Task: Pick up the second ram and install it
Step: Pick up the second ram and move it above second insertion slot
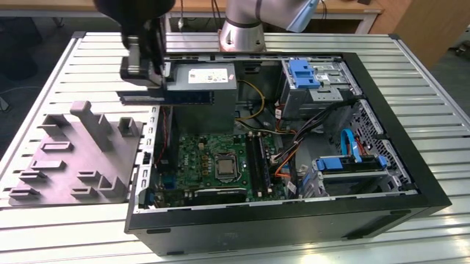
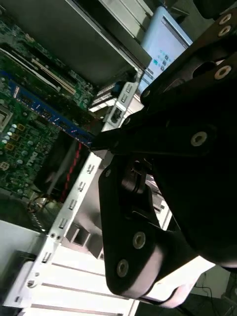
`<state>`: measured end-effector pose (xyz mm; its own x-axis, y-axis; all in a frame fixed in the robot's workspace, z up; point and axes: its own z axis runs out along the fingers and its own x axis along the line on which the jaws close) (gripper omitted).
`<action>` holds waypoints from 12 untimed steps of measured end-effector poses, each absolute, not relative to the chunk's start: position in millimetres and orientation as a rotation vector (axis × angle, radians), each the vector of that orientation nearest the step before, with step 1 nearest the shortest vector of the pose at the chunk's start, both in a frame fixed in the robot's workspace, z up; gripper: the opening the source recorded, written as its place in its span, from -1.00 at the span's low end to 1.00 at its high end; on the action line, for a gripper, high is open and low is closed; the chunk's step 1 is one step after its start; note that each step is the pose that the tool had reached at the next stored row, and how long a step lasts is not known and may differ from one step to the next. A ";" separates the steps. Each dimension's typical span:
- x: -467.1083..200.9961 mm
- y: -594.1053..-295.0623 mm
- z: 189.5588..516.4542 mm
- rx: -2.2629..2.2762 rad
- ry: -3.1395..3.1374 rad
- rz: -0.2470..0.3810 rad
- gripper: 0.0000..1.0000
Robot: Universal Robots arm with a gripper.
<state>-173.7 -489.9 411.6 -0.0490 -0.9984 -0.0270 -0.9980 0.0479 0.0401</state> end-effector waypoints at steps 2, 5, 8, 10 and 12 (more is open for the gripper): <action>-164.6 -489.9 411.7 2.161 -2.268 -0.075 -0.76; -151.3 -490.0 411.6 2.161 -2.268 -0.075 -0.76; -137.4 -489.9 411.5 2.161 -2.268 -0.075 -0.76; -128.4 -489.9 411.5 2.161 -2.268 -0.075 -0.76; -119.2 -489.9 411.5 2.161 -2.268 -0.075 -0.76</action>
<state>-119.2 -489.9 411.5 -0.0490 -0.9984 -0.0270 -0.9980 0.0479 0.0401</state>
